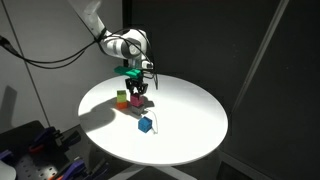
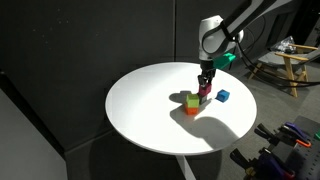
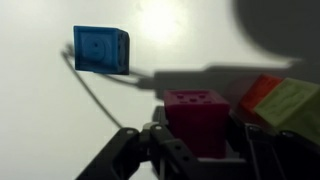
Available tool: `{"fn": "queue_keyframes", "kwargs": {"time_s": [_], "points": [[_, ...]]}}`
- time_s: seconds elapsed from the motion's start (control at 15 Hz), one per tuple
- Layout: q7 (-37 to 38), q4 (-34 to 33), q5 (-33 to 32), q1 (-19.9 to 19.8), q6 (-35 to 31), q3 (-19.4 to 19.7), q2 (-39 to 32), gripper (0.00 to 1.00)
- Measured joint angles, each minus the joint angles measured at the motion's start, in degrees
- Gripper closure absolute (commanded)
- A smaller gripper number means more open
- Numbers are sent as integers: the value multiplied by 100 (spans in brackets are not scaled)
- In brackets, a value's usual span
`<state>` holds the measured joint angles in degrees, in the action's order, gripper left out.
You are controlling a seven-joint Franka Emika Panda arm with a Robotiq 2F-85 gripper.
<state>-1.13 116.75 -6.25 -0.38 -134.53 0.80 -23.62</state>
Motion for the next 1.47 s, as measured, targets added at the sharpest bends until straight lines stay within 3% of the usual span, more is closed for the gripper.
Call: {"fn": "queue_keyframes", "kwargs": {"time_s": [1.33, 1.4, 1.47], "points": [[8, -288, 231, -12, 0, 49, -304, 70], [8, -288, 231, -12, 0, 50, -309, 57], [9, -288, 231, -12, 0, 51, -313, 21]]}}
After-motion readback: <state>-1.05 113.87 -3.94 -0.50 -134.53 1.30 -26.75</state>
